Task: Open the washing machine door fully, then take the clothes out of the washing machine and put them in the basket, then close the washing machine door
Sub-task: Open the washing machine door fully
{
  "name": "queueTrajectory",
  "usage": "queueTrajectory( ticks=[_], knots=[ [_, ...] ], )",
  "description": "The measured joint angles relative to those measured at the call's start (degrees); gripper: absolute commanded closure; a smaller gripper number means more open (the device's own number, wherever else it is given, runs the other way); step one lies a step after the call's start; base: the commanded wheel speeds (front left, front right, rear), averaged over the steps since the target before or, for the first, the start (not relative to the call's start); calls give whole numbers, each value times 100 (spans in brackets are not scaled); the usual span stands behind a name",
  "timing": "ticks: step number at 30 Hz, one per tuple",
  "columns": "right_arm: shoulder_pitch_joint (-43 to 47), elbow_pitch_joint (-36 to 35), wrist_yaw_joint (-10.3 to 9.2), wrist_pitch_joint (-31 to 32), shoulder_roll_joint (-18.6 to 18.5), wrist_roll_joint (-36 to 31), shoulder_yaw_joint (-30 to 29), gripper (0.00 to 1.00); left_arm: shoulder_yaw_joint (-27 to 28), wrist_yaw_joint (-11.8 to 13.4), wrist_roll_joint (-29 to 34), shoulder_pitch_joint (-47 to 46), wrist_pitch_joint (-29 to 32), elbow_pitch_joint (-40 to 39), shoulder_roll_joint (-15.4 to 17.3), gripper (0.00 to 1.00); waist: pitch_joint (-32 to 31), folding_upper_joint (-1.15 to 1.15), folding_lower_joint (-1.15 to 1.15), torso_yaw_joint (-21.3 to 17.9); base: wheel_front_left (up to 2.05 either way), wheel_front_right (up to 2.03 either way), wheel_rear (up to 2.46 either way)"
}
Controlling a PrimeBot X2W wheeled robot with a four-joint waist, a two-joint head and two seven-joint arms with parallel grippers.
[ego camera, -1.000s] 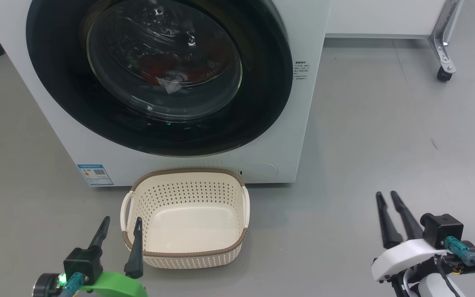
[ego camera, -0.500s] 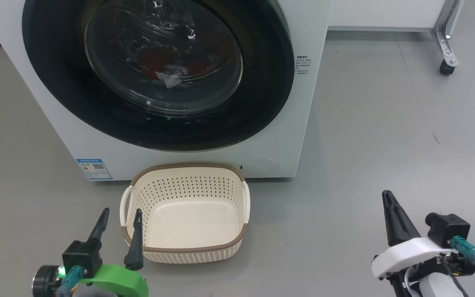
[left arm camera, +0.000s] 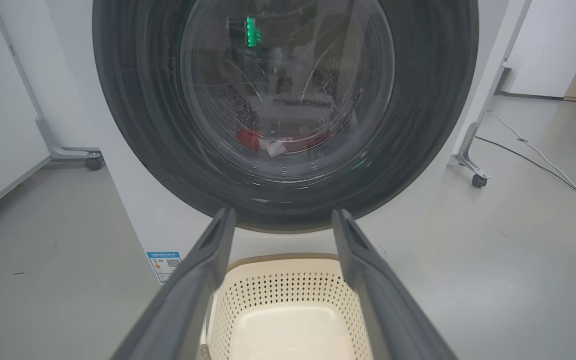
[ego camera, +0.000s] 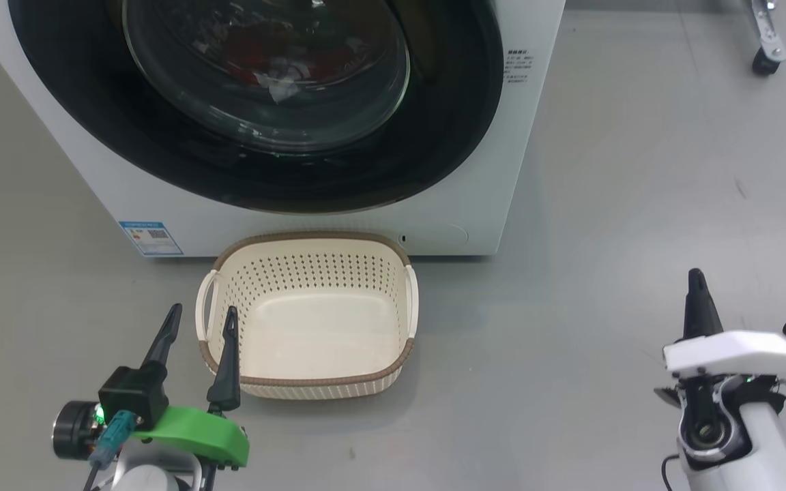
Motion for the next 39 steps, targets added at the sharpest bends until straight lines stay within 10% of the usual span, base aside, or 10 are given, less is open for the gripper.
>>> queueTrajectory(
  ticks=[17,39],
  knots=[
    [-1882,-37,44,1881,-35,2984,-580,100,-66,-1,167,-738,-5,-365,-68,0,975,0,0,200,0,0,0],
    [-4331,145,-571,3396,-668,3434,-372,100,-130,-35,310,-1546,-5,-547,-225,0,2134,0,0,748,0,0,0]
  ],
)
